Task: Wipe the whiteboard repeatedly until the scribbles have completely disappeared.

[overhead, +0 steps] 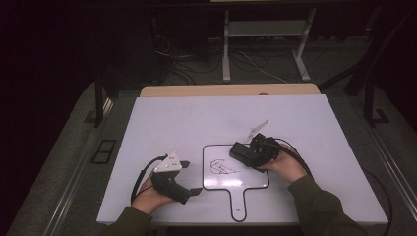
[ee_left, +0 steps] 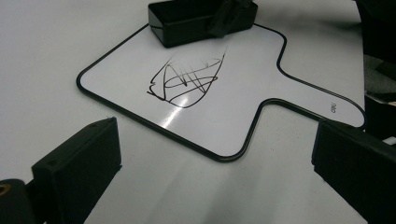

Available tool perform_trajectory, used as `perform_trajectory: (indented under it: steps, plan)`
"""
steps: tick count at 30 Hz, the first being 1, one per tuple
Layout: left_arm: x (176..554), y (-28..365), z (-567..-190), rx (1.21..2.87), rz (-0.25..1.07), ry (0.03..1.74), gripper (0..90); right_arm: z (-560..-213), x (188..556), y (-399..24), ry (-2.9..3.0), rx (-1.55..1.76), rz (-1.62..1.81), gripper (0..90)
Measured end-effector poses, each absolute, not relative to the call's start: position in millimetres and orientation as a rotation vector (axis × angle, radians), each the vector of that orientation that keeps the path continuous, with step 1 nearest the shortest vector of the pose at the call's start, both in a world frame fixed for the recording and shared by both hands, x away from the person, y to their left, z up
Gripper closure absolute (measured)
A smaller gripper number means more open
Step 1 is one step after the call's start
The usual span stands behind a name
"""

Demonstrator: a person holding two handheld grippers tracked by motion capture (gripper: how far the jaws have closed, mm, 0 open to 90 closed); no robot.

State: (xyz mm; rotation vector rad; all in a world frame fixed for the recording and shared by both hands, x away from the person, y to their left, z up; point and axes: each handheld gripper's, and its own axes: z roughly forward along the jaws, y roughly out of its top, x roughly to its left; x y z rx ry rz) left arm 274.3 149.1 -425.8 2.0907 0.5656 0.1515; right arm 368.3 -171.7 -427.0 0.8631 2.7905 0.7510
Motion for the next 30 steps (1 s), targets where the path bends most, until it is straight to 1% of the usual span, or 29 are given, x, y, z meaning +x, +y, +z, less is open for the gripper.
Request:
perform_trajectory:
  steps: [2, 5, 11, 16, 20, 26, 30]
  plan:
    - [274.5, 149.0, -425.9, 2.09, 0.152, 0.566, 0.4, -427.2, 370.1, -174.6, 2.787, 0.892, 0.762, 38.7]
    - [274.5, 148.9, -425.8, 2.093, 0.151, 0.565, 0.5, -426.8, 364.9, -168.2, 2.804, 0.842, 0.751, 38.7]
    - [274.0, 148.8, -425.6, 2.093, 0.151, 0.563, 0.4, -426.6, 344.3, -139.7, 2.877, 0.662, 0.764, 38.7]
    - [273.7, 149.0, -425.3, 2.095, 0.151, 0.563, 0.4, -425.7, 330.7, -118.4, 2.908, 0.587, 0.767, 38.7]
    - [273.9, 149.4, -425.2, 2.094, 0.153, 0.563, 0.4, -426.2, 340.1, -124.7, 2.889, 0.637, 0.773, 38.7]
    - [274.3, 149.1, -425.8, 2.091, 0.153, 0.567, 0.4, -426.8, 365.5, -154.1, 2.815, 0.798, 0.75, 38.7]
    - [274.4, 149.0, -425.9, 2.092, 0.152, 0.566, 0.4, -427.0, 371.8, -164.0, 2.796, 0.848, 0.746, 38.7]
